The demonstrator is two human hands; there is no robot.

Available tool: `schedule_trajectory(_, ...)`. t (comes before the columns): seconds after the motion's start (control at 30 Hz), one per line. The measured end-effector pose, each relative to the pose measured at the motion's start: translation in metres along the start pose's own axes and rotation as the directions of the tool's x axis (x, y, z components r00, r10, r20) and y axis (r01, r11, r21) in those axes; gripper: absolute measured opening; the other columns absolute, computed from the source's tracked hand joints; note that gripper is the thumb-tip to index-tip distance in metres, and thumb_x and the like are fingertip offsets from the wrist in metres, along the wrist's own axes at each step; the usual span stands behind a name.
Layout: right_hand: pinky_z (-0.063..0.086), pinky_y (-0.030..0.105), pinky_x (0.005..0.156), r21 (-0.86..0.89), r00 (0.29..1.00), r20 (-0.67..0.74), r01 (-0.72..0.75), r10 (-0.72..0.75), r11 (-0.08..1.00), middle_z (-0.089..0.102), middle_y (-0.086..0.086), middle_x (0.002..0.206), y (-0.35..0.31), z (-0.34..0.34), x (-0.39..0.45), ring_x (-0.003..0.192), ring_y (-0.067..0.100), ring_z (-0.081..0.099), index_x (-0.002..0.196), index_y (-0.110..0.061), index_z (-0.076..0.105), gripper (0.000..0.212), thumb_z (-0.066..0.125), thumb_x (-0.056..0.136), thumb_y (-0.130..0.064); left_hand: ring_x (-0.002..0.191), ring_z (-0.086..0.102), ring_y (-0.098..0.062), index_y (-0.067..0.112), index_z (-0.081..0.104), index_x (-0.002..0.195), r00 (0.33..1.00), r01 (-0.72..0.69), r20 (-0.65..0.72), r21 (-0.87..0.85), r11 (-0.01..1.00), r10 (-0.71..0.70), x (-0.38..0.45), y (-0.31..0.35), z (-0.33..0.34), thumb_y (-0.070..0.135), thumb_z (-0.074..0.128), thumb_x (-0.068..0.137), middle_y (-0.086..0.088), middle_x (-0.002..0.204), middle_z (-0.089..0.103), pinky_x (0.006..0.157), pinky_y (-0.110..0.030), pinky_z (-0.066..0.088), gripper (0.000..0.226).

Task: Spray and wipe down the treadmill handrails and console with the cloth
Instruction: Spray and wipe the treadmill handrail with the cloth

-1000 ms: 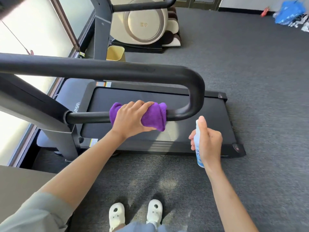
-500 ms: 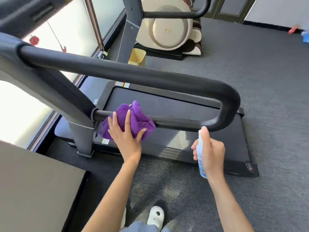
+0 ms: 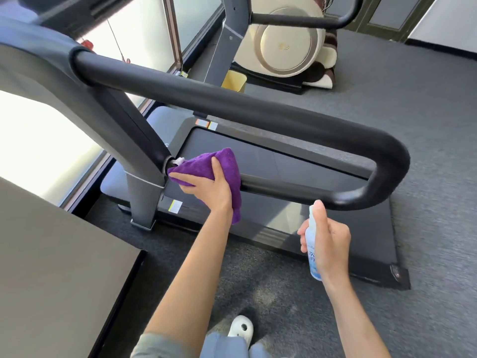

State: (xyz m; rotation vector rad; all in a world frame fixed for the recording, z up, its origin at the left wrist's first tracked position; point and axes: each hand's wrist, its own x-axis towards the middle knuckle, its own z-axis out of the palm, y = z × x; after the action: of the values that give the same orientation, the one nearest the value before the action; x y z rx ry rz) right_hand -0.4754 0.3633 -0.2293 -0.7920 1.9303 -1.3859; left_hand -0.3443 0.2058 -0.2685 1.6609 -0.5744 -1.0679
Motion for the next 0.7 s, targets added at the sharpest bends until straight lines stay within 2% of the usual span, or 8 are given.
schedule_trajectory(0.13,0.041,0.031,0.06,-0.009,1.0,0.009,0.017,-0.017,1.0,0.047,0.005,0.038,-0.002,0.003,0.0,0.039,0.014,0.046,0.05,-0.003,0.057,0.079,0.044,0.073,-0.078,0.133,0.041,-0.041,0.02,-0.019,0.153,0.974,0.193,-0.097,-0.113,0.975,-0.204,0.015,0.018,-0.003,0.059,0.061,0.086,-0.017,0.155,0.021,0.108,-0.051,0.038,0.111)
schedule_trajectory(0.27,0.041,0.031,0.058,-0.016,1.0,0.009,0.013,-0.013,1.0,0.046,0.005,0.039,0.004,-0.002,0.0,0.04,0.015,0.046,0.05,-0.005,0.058,0.079,0.044,0.074,-0.079,0.131,0.046,-0.037,0.016,-0.009,0.155,0.959,0.193,-0.179,-0.164,0.967,-0.222,0.021,0.018,-0.002,0.058,0.067,0.082,-0.015,0.149,0.037,0.106,-0.045,0.038,0.113)
schedule_trajectory(0.37,0.04,0.033,0.058,-0.013,1.0,-0.002,-0.009,0.009,1.0,0.046,0.005,0.039,0.012,-0.006,0.003,0.041,0.017,0.045,0.048,-0.008,0.059,0.075,0.046,0.074,-0.077,0.134,0.043,-0.037,0.011,-0.008,0.155,0.958,0.231,-0.152,-0.103,0.968,-0.245,0.016,0.015,0.001,0.055,0.068,0.082,-0.016,0.149,0.039,0.109,-0.042,0.034,0.114)
schedule_trajectory(0.53,0.039,0.032,0.057,-0.018,1.0,-0.003,-0.025,0.025,1.0,0.045,0.004,0.038,0.018,-0.003,0.014,0.04,0.017,0.044,0.046,-0.01,0.058,0.074,0.046,0.074,-0.077,0.122,0.053,-0.033,0.012,0.021,0.147,0.947,0.289,-0.095,-0.152,0.945,-0.305,-0.014,0.007,0.013,0.054,0.072,0.079,-0.012,0.135,0.052,0.105,-0.043,0.043,0.095)
schedule_trajectory(0.63,0.041,0.034,0.059,-0.024,1.0,0.016,-0.014,0.014,1.0,0.045,0.004,0.038,0.018,-0.001,0.017,0.041,0.019,0.045,0.048,-0.008,0.058,0.075,0.046,0.075,-0.077,0.117,0.056,-0.029,0.011,0.023,0.144,0.938,0.342,-0.003,-0.162,0.926,-0.347,-0.015,0.012,0.004,0.051,0.074,0.079,-0.009,0.133,0.052,0.101,-0.041,0.046,0.092)
schedule_trajectory(0.7,0.043,0.037,0.061,-0.039,0.999,0.034,-0.01,0.011,0.999,0.046,0.005,0.039,0.015,0.001,0.019,0.042,0.019,0.046,0.051,-0.006,0.058,0.077,0.045,0.075,-0.078,0.117,0.057,-0.028,0.009,0.023,0.145,0.938,0.342,0.003,-0.189,0.92,-0.348,-0.001,0.021,-0.006,0.047,0.076,0.08,-0.009,0.136,0.051,0.1,-0.042,0.048,0.092)
